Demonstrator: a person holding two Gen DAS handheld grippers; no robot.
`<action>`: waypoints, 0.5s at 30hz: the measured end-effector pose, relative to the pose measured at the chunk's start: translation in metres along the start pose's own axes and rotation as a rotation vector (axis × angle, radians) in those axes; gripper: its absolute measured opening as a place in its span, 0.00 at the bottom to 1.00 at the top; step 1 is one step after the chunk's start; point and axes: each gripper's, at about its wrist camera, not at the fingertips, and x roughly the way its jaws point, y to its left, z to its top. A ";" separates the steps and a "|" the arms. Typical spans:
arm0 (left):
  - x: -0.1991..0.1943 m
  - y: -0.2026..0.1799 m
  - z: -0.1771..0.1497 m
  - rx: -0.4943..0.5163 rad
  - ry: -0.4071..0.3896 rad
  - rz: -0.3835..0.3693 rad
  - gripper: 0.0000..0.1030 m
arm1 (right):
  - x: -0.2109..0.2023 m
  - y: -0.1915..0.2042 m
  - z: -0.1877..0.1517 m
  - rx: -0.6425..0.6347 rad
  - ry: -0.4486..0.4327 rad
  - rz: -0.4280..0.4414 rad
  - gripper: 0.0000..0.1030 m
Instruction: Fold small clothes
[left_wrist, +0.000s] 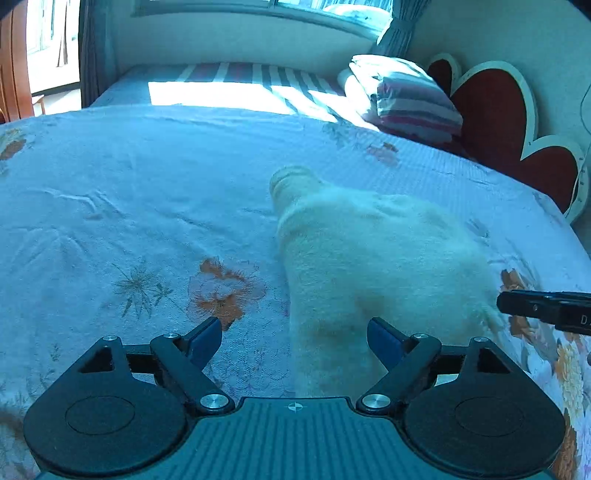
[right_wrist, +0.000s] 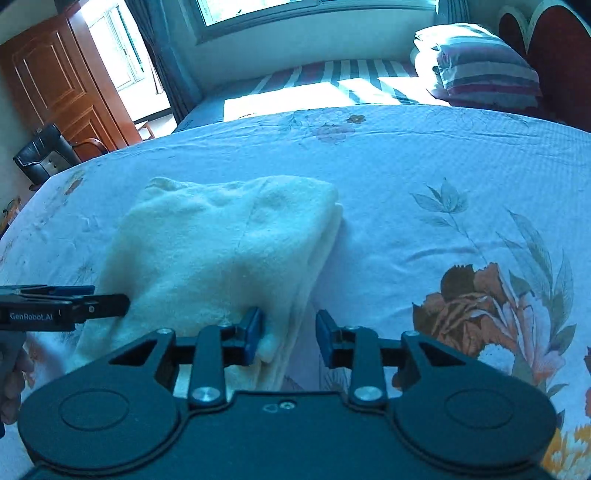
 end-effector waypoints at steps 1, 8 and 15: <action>-0.019 -0.004 -0.004 0.005 -0.030 -0.001 0.83 | -0.014 0.000 0.000 0.000 -0.030 0.004 0.39; -0.147 -0.033 -0.046 0.056 -0.184 0.046 1.00 | -0.154 0.026 -0.049 -0.034 -0.226 0.010 0.83; -0.243 -0.054 -0.097 0.085 -0.285 0.112 1.00 | -0.227 0.051 -0.104 -0.040 -0.313 -0.099 0.93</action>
